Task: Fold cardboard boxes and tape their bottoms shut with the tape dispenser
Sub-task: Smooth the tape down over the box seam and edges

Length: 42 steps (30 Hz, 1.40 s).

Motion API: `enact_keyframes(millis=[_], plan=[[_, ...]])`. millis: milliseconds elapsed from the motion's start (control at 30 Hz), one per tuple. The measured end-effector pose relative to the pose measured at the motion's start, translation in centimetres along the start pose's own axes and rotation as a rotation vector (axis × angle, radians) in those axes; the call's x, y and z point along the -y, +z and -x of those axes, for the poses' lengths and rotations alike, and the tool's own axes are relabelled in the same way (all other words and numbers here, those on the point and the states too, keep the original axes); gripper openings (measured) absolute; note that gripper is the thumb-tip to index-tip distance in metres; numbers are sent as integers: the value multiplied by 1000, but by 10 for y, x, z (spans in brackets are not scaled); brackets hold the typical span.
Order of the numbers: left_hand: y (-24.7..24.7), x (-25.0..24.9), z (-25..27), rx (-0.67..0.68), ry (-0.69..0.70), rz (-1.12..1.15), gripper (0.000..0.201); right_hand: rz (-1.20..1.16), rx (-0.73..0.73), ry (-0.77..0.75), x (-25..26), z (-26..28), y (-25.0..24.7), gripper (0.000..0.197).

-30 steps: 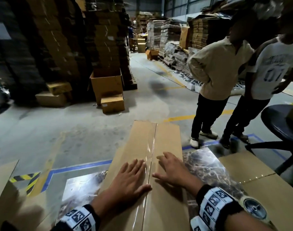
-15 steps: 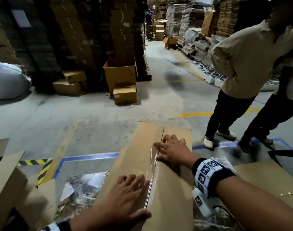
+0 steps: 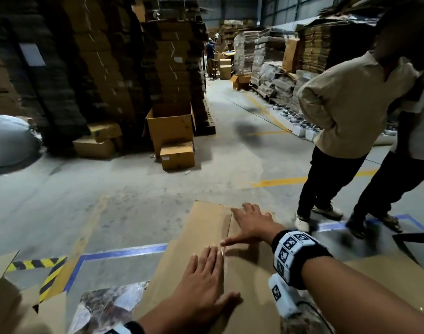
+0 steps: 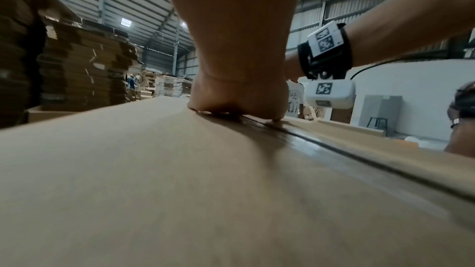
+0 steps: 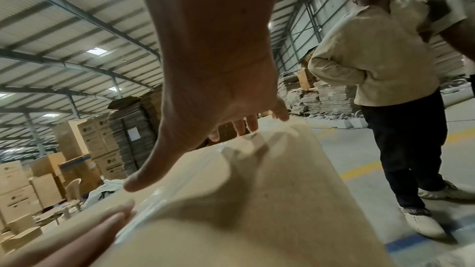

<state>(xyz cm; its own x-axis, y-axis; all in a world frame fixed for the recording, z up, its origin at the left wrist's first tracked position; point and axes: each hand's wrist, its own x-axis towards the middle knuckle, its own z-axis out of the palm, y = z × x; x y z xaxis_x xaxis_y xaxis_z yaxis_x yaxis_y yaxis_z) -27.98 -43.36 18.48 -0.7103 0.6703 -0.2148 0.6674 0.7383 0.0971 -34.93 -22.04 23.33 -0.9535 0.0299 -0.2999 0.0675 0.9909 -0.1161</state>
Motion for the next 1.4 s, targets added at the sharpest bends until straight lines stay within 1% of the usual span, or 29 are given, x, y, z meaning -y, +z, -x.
enact_keyframes(millis=[67,100,133,200,267,300,333,400,533,567,633,667,733,833,900,967,1000,1100,1200,1333,1367,1400], plan=[[11,6,0,-103,14,-15,103,9,36,17,0,-6,8,143],[15,10,1,-42,6,28,103,14,34,21,0,-9,14,146],[20,12,0,-17,20,62,103,19,12,21,0,-12,19,146],[32,15,-3,-38,58,43,103,37,-65,16,0,-17,22,139],[33,14,-5,-46,83,34,104,24,-121,16,-3,-24,20,129],[36,15,-5,-73,89,25,103,12,-134,19,-6,-28,19,122],[35,14,-4,-73,80,14,103,-3,-145,25,-8,-32,18,114],[36,11,-3,-71,71,-2,101,-86,-184,61,-14,-42,19,94],[39,14,-7,-141,68,-39,101,-275,-269,155,-19,-56,19,51],[40,15,-8,-149,65,-36,101,-320,-285,174,-18,-57,19,44],[39,15,-7,-108,34,-23,99,-331,-331,189,-17,-57,21,38],[38,13,-6,-103,22,-25,98,-293,-347,178,-17,-55,23,38],[36,11,-7,-118,42,-51,96,-163,-342,127,-18,-51,29,42],[32,12,-8,-98,9,-70,94,-8,-192,22,-18,-36,32,53],[22,9,-4,-119,8,-81,95,50,-95,-53,-14,-17,31,55],[13,6,-1,-59,35,-72,104,79,-28,-113,-8,8,34,56],[10,6,-1,9,33,-58,107,86,5,-126,-6,20,36,57],[-2,3,0,85,26,-46,108,106,89,-116,6,58,41,62],[-16,0,10,149,8,-59,109,88,145,-68,24,98,45,68],[-28,-4,40,192,23,-102,96,12,162,24,39,152,60,75],[-28,-3,50,205,36,-98,99,-14,166,48,41,166,65,77],[-27,-2,62,215,54,-91,107,-38,166,70,42,182,70,78]])
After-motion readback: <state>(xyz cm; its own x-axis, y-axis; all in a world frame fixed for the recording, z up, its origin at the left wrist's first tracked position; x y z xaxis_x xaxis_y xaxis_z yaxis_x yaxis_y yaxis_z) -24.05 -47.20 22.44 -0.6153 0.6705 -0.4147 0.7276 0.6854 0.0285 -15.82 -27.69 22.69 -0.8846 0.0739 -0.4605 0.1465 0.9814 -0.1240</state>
